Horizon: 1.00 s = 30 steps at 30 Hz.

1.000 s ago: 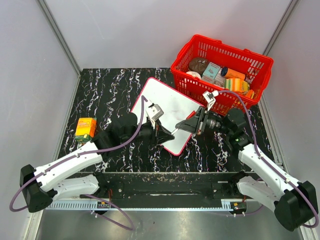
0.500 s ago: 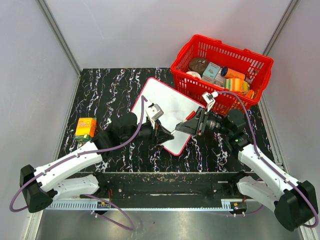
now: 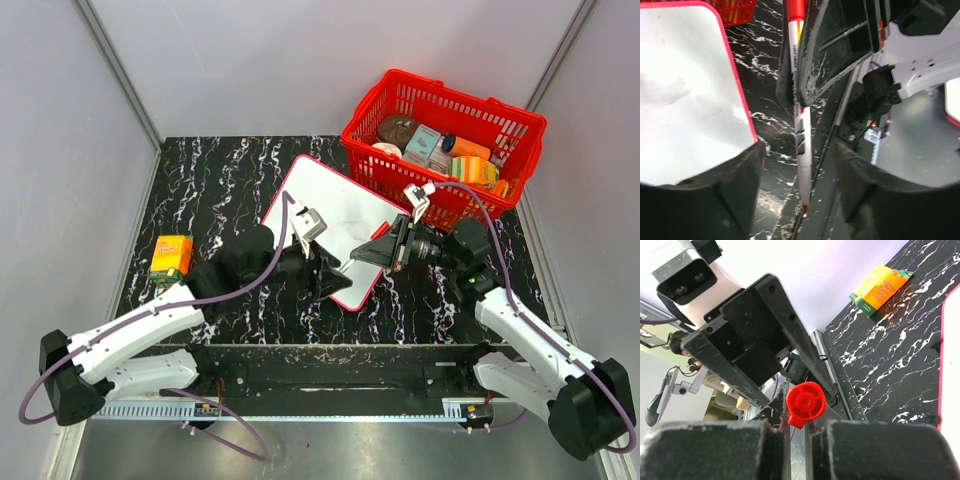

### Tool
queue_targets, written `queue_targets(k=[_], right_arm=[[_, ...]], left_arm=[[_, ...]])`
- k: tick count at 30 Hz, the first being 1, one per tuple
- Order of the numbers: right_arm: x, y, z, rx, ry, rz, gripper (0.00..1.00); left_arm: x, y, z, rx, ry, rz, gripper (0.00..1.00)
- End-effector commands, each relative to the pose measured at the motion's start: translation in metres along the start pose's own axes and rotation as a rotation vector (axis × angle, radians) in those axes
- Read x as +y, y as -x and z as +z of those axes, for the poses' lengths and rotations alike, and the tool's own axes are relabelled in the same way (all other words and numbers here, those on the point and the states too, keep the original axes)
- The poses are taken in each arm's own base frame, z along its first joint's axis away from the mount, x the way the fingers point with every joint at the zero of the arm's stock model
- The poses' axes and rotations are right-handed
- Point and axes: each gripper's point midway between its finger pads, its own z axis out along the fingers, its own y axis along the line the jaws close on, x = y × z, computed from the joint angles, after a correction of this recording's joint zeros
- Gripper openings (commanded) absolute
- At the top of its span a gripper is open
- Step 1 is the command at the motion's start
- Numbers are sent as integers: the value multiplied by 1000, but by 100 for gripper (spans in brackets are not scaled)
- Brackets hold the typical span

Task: Write a sentence on the whiteboard
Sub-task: Pass from the left arm to the right, then move the whiteboard stand to the center of the board.

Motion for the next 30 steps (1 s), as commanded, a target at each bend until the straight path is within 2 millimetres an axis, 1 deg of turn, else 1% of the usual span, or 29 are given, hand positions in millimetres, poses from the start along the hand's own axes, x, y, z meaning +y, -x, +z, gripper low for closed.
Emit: queue_targets(k=[1, 2, 3, 4, 5, 6, 7, 8, 9, 10, 11, 12, 13, 14, 15, 17, 18, 21, 22, 23, 24, 25, 27, 29, 30], right_arm=[[9, 1, -3, -12, 16, -61, 0], [8, 2, -3, -19, 8, -64, 0], [5, 1, -4, -20, -10, -58, 0], [5, 3, -5, -35, -25, -67, 0], [2, 1, -7, -37, -38, -65, 0], [0, -1, -8, -37, -53, -70, 0], [-2, 1, -10, -57, -72, -80, 0], [-8, -3, -11, -52, -91, -67, 0], [-9, -4, -12, -53, -97, -74, 0], [-10, -4, -12, -53, -101, -77, 0], [-13, -3, -13, -52, -116, -74, 0], [-14, -3, -12, -47, -120, -78, 0], [-16, -4, -11, -38, -125, -79, 0], [-17, -3, -10, -34, -134, -77, 0], [-20, -2, -10, -30, -140, -84, 0], [-22, -2, -8, -23, -148, -82, 0], [-22, -1, -8, -26, -149, -86, 0], [-25, 0, -9, -36, -165, -97, 0], [-25, 1, -10, -42, -171, -101, 0], [-26, 1, -10, -41, -174, -105, 0], [-26, 1, -10, -40, -177, -106, 0], [-27, 1, -10, -41, -181, -105, 0], [-28, 0, -10, -37, -187, -96, 0], [-31, -1, -11, -38, -200, -91, 0], [-32, -1, -11, -38, -202, -86, 0]], left_arm=[[-2, 22, -12, -89, 17, 32, 74], [-1, 22, -14, -94, 25, 32, 83], [1, 19, -16, -96, 40, 27, 99], [1, 22, -22, -114, 47, 28, 99], [5, 21, -24, -123, 73, 21, 99], [9, 16, -25, -121, 89, 13, 99], [9, 17, -30, -138, 102, 11, 99], [16, 18, -33, -154, 141, 7, 99], [20, 15, -35, -156, 164, -5, 99], [23, 15, -39, -169, 184, -8, 99], [32, 16, -42, -183, 236, -13, 99], [37, 12, -44, -177, 267, -23, 99], [42, 12, -47, -186, 297, -29, 99], [54, 14, -52, -208, 372, -41, 99], [61, 9, -54, -201, 409, -58, 99], [77, 7, -60, -209, 498, -71, 99], [83, 2, -62, -187, 532, -85, 99], [110, -15, -68, -124, 647, -130, 99], [126, -23, -70, -95, 701, -155, 99], [133, -30, -71, -70, 729, -174, 99], [141, -40, -74, -34, 763, -209, 99], [156, -50, -76, -3, 812, -237, 99], [170, -68, -81, 51, 873, -271, 99], [191, -91, -87, 116, 961, -300, 99], [197, -98, -89, 135, 983, -304, 99]])
